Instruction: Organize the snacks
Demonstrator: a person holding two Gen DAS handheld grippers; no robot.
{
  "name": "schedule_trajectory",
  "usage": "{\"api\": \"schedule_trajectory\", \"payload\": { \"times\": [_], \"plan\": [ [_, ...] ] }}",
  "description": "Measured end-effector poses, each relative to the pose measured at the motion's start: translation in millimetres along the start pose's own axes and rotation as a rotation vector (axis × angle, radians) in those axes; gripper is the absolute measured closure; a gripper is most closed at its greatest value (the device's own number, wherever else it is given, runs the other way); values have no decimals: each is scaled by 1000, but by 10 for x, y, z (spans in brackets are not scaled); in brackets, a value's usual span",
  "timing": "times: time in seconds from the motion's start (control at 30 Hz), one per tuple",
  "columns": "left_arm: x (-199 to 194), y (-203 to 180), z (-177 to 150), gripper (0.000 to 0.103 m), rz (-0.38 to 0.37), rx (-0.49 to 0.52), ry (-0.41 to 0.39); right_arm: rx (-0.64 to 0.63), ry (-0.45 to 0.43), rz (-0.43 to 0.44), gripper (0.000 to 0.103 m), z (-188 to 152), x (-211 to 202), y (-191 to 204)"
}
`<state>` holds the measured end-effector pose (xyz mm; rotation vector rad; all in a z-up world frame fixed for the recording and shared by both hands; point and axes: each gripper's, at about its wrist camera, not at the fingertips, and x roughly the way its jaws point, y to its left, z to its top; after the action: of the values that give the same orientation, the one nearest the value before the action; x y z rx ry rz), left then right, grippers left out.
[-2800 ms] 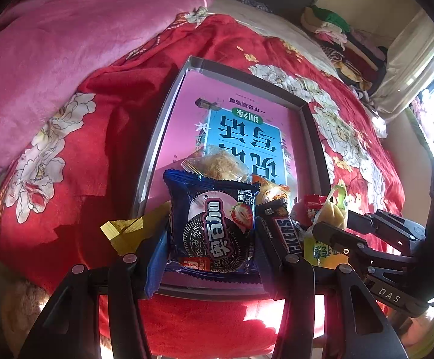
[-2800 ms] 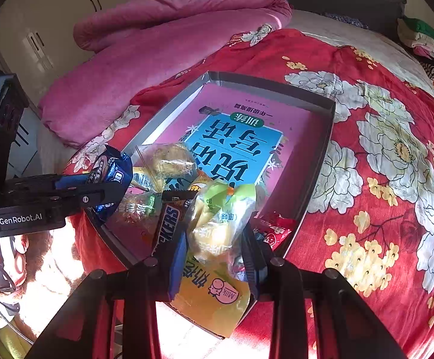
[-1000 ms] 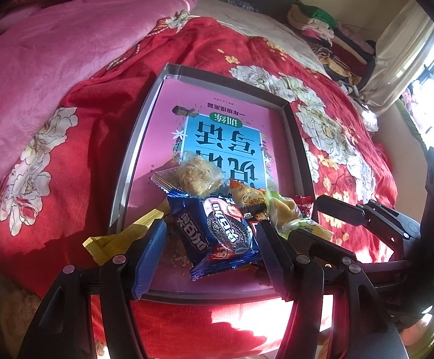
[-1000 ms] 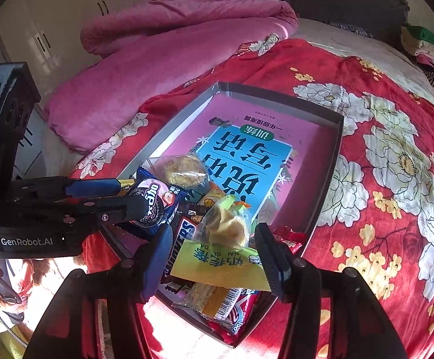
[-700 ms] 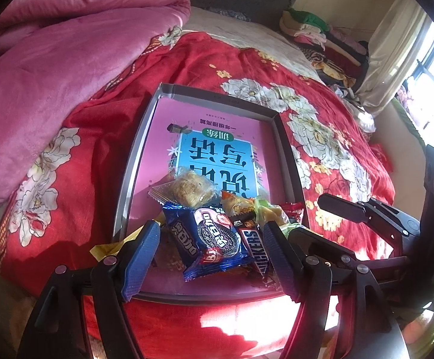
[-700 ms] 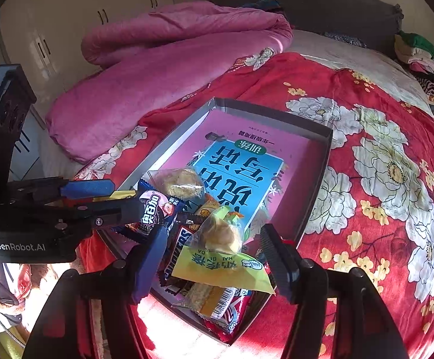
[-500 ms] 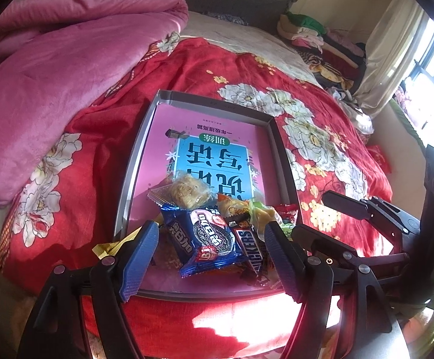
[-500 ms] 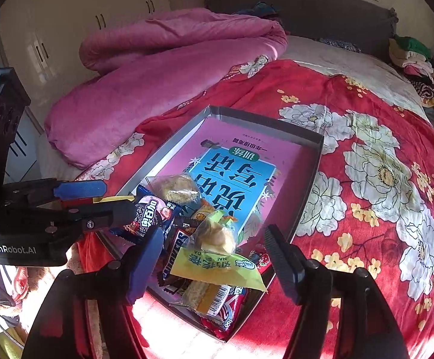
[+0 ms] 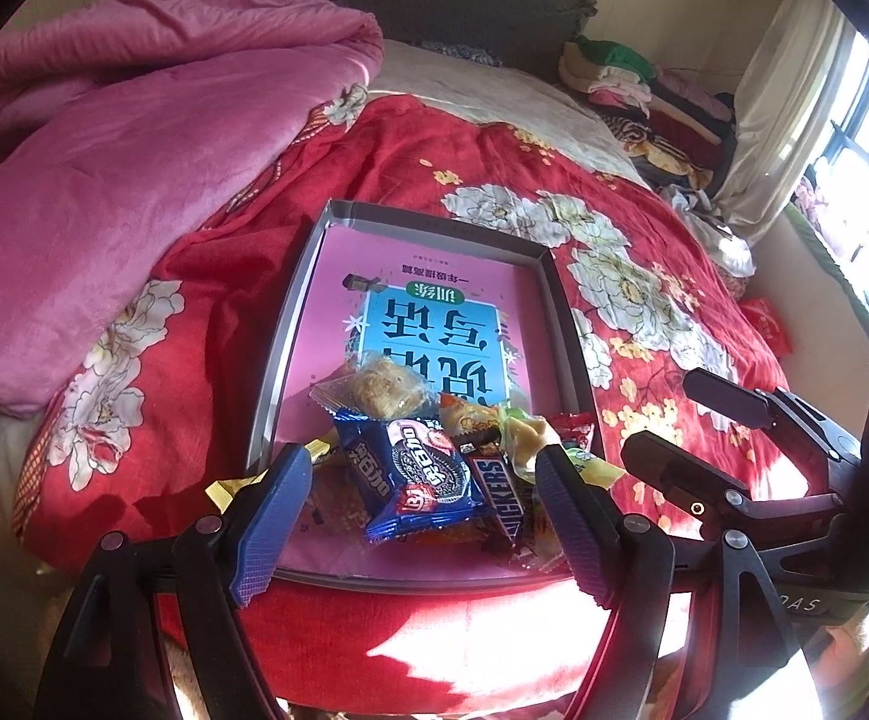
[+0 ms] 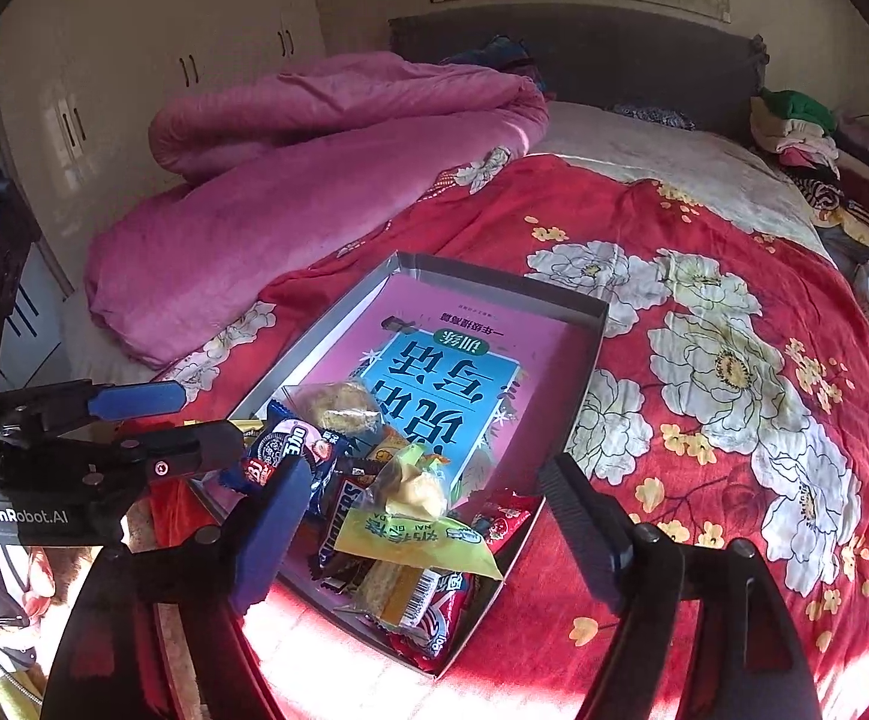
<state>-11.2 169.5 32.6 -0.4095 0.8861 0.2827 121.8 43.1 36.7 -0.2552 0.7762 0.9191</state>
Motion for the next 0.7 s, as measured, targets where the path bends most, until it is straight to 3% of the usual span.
{"api": "schedule_trajectory", "payload": {
  "times": [0.47,0.7],
  "plan": [
    [27,-14,-47,25,5,-11,23,12,-32,11,6,-32,-107,-25],
    [26,3,-62,25,18,-27,25,8,-54,1,3,-49,-173,-17]
  ]
}}
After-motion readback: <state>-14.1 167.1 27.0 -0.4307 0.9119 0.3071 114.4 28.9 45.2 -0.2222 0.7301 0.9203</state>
